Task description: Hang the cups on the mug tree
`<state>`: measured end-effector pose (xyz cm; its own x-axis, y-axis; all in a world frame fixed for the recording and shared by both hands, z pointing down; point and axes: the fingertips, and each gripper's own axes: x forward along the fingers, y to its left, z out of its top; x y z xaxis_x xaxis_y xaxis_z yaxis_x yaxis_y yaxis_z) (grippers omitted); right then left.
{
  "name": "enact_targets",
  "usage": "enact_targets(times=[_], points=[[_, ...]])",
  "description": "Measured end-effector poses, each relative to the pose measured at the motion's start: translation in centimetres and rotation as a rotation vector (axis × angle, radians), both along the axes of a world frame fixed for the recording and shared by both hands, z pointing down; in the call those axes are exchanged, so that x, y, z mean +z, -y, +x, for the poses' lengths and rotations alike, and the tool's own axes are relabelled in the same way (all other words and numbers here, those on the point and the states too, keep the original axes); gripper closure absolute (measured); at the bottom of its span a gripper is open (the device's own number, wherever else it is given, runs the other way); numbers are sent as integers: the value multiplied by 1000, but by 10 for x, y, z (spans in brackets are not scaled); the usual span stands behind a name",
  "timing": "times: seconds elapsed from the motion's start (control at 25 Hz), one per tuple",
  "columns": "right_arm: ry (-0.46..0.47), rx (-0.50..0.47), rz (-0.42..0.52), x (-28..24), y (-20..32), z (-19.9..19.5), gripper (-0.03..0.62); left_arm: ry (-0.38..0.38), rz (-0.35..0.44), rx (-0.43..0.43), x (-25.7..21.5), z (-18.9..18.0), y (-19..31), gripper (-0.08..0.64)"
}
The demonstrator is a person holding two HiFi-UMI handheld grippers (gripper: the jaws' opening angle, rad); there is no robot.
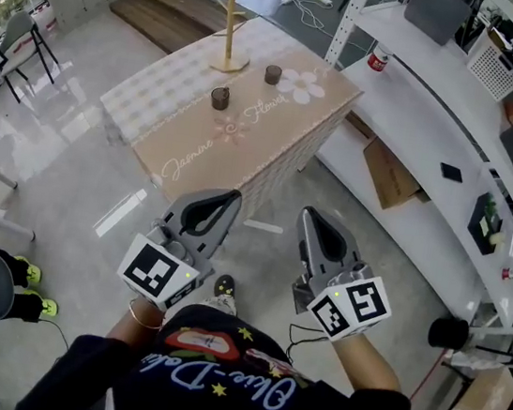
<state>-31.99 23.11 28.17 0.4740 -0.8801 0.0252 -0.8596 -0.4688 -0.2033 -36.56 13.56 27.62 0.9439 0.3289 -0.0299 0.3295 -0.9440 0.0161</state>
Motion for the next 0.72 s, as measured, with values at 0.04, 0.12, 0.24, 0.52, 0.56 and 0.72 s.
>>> enact_targets(times=[0.04, 0.12, 0.24, 0.52, 0.56, 0.72], points=[[-3, 3, 1, -1, 1, 4, 583, -3, 2, 2, -1, 4, 0, 551], [-5, 10, 3, -3, 3, 13, 583, -7, 5, 7, -2, 13, 2, 551], [-5, 14, 1, -3, 8, 24, 583, -3, 2, 13, -1, 24, 7, 551], [-4, 36, -9, -1, 19, 53, 583, 0, -1, 34, 4, 54, 18, 551], [-2, 40, -9, -1, 20, 56, 583, 0, -1, 39, 5, 56, 18, 551], [6, 38, -1, -2, 29, 60, 584, -1, -9, 48, 7, 65, 23, 551]])
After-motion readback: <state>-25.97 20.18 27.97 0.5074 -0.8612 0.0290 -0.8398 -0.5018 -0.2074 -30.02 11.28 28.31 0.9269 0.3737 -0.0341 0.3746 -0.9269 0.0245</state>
